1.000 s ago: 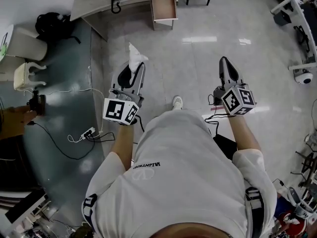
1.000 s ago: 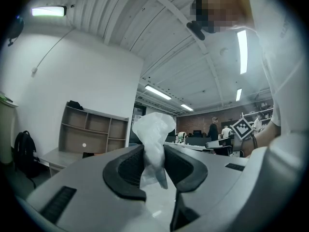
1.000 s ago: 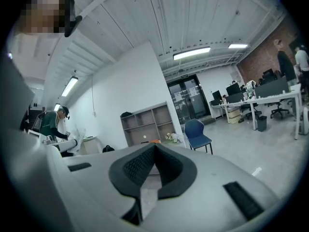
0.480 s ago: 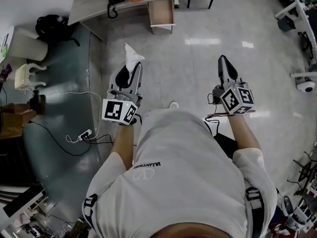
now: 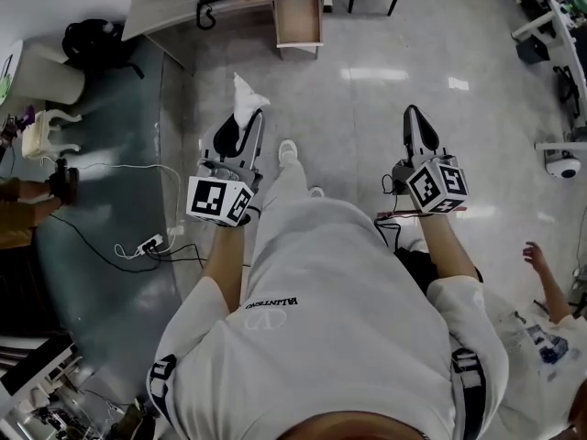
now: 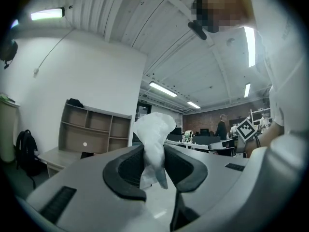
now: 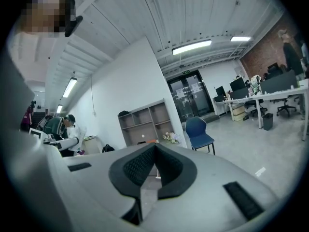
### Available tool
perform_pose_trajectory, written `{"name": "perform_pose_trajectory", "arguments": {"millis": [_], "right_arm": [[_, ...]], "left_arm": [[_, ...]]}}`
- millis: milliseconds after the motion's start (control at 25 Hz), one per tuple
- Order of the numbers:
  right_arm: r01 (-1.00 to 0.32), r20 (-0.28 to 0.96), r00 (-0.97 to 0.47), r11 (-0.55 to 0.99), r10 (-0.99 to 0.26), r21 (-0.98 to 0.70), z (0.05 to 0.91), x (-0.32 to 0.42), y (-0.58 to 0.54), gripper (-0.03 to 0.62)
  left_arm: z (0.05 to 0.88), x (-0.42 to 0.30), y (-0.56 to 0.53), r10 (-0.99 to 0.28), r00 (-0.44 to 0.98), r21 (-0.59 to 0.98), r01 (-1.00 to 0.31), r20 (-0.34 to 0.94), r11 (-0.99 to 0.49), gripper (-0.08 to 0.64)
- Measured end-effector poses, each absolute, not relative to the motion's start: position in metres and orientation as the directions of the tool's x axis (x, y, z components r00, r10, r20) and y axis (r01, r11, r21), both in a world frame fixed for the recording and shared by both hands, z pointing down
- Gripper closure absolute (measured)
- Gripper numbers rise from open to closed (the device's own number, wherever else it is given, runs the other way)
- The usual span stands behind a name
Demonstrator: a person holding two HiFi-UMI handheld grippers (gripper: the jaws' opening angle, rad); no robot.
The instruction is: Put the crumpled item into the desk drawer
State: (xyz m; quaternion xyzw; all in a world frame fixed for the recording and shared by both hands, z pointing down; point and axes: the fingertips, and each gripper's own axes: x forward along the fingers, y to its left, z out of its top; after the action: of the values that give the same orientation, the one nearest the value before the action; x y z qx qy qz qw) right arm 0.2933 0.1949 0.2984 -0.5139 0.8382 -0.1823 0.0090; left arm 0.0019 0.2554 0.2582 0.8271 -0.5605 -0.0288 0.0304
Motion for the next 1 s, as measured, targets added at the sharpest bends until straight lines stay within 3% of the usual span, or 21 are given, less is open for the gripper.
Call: {"name": "perform_pose_trajectory", "arguments": {"millis": [320,1000], "right_arm": [[-0.869,0.182,-0.453,0.387,-0.873,-0.31,0.302,0.289,0.164,0.594],[-0.869,0.213,-0.467,0.4,-0.858,-0.292,0.312,0.205,0.037,0.594]], "left_arm": [[0.259,-0.002,0.216,-0.918,0.395,0.081,-0.915,-0.031,-0.396,0.448],[0.284,-0.068,0.077,-0.898,0.44,0.132,-0.89,-0.006,-0.437,0.448]]}}
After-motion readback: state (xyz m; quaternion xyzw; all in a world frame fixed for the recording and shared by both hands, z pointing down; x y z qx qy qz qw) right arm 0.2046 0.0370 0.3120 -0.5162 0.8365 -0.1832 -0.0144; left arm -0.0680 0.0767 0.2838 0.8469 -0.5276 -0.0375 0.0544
